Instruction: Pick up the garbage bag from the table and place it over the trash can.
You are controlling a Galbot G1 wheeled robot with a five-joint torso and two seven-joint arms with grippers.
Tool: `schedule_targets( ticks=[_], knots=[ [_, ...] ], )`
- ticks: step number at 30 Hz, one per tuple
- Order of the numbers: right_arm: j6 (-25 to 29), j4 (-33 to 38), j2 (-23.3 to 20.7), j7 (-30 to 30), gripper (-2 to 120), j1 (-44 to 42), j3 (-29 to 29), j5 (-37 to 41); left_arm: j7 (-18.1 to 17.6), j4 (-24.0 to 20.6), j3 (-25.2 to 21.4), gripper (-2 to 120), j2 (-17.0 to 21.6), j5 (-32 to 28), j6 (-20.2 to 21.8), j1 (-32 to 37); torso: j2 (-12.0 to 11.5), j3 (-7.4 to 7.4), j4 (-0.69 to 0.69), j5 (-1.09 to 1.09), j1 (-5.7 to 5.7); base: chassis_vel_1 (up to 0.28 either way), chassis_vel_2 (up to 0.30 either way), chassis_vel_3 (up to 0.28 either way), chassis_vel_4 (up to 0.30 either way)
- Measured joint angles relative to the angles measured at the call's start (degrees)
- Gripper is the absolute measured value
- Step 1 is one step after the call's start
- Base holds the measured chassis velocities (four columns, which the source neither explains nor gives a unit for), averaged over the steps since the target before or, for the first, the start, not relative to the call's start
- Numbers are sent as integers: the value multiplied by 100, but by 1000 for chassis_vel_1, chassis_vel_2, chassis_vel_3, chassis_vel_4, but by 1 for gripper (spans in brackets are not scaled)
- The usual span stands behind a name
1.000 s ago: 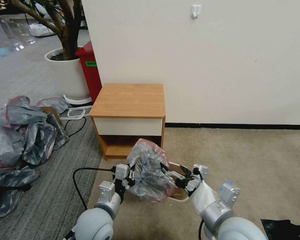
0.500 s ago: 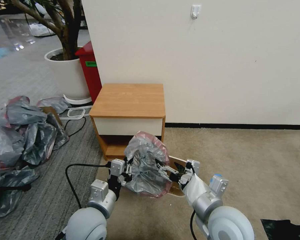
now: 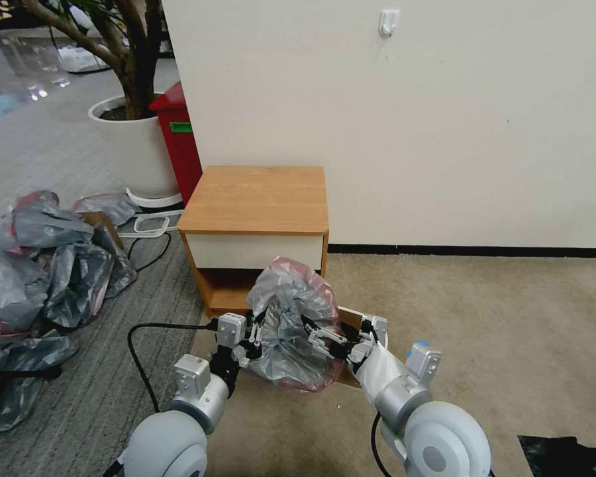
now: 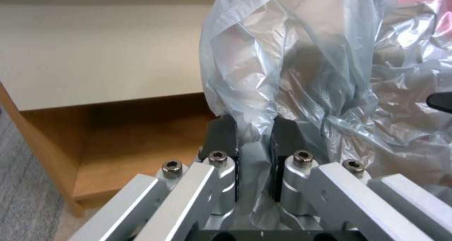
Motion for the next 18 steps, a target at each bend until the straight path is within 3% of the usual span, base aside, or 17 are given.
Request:
schedule_targets(
  ticks=[10,18],
  knots=[
    [146,-148,35,-246,68,-1,-60,-230,-26,-73,-59,9,-77,-271,77,91,0,0,0,0,0,0,0,0,0],
    [231,-200,56,-355,33,-25,-85,-423,-159,-147,-88,9,-133,-609,220,123,0,0,0,0,0,0,0,0,0]
  ],
)
